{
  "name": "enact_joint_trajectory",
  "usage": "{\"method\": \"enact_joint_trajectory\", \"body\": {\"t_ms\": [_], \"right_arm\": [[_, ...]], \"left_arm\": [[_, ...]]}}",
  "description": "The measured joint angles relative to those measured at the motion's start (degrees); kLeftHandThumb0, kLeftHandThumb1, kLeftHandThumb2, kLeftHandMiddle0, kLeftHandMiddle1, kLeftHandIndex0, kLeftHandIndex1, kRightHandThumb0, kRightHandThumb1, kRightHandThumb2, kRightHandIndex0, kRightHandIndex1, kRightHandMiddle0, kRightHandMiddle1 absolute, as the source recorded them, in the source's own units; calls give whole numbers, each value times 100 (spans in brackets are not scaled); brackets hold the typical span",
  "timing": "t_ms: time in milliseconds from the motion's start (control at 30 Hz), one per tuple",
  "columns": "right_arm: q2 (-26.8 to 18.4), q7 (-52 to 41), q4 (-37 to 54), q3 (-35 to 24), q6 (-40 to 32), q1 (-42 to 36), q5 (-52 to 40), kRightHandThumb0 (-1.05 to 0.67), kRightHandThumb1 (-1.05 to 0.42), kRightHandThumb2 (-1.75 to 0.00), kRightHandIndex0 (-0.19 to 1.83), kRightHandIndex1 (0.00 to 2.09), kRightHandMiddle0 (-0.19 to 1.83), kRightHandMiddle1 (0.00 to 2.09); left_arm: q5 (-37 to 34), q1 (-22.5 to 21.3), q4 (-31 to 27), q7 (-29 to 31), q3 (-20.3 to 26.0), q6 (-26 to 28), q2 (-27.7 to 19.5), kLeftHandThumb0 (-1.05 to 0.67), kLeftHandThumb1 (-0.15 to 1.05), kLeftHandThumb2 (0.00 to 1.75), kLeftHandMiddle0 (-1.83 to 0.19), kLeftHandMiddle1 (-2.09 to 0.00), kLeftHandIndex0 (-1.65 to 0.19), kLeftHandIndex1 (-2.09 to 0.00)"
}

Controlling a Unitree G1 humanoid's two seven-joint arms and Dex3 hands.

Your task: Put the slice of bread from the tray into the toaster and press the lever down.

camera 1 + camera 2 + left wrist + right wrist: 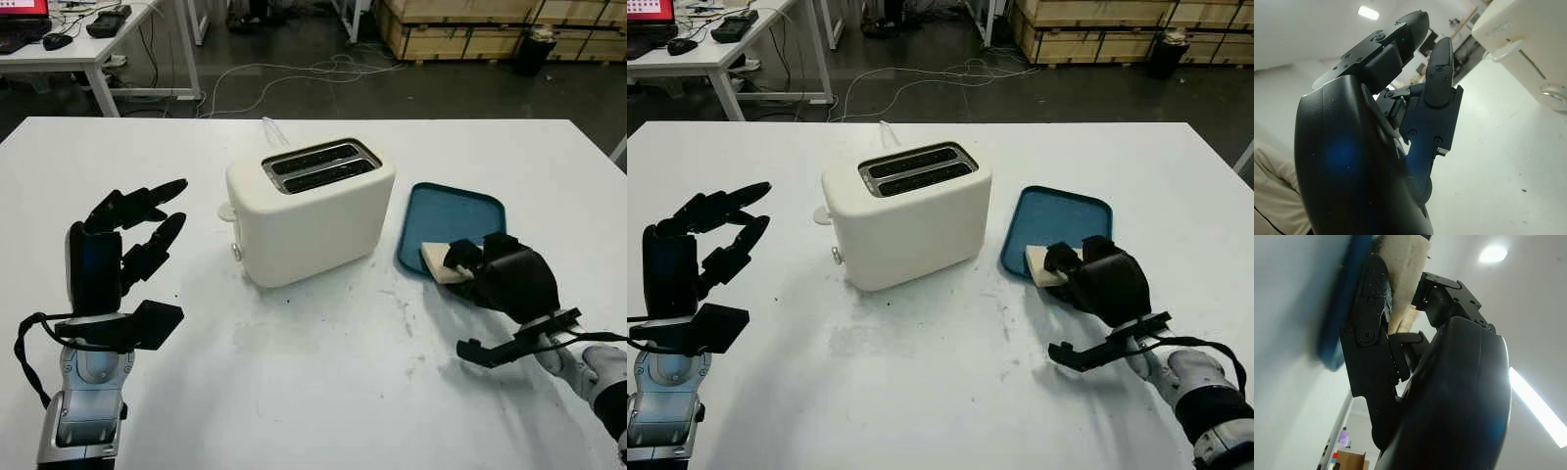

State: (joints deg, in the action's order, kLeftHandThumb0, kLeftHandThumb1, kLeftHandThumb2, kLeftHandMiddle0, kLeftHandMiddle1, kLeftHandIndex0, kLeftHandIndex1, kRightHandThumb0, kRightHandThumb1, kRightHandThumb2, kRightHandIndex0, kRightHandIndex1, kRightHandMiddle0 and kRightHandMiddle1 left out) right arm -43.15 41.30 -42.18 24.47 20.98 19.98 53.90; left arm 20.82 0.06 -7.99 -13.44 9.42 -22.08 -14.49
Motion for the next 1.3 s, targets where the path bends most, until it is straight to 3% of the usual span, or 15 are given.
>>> {"method": "enact_joint_trajectory", "body": {"t_ms": [267,667,767,900,1100,1300], "right_arm": [[-39,-229,3,-246,443,151,-298,-60,-92,-64,90,175,41,175],[-151,-929,224,-459,492,203,-405,-55,-92,-67,84,175,39,175],[-175,-1263,71,-682,820,418,-860,-55,-92,-65,82,175,38,175],[-279,-1946,-157,-973,1229,978,-1415,-63,-92,-69,80,175,41,175],[-417,-2917,-693,-1171,1547,2288,-1846,-62,-92,-56,82,175,52,174],[-169,-4071,-1400,-1270,1904,3509,-2514,-61,-92,-48,90,175,63,175]], "left_arm": [[-2,0,-2,0,0,11,3,-25,92,16,-61,-129,-99,-2],[-2,0,-17,2,0,61,8,-25,92,16,-62,-123,-99,-2],[-4,0,-9,2,-1,57,7,-25,92,16,-62,-122,-99,-1],[-11,0,-6,8,-1,56,7,-27,92,16,-63,-122,-99,-1],[-11,-9,11,38,-14,34,7,-28,92,17,-65,-122,-100,-2],[57,-13,81,19,-22,-36,-14,-28,92,18,-66,-126,-99,-1]]}}
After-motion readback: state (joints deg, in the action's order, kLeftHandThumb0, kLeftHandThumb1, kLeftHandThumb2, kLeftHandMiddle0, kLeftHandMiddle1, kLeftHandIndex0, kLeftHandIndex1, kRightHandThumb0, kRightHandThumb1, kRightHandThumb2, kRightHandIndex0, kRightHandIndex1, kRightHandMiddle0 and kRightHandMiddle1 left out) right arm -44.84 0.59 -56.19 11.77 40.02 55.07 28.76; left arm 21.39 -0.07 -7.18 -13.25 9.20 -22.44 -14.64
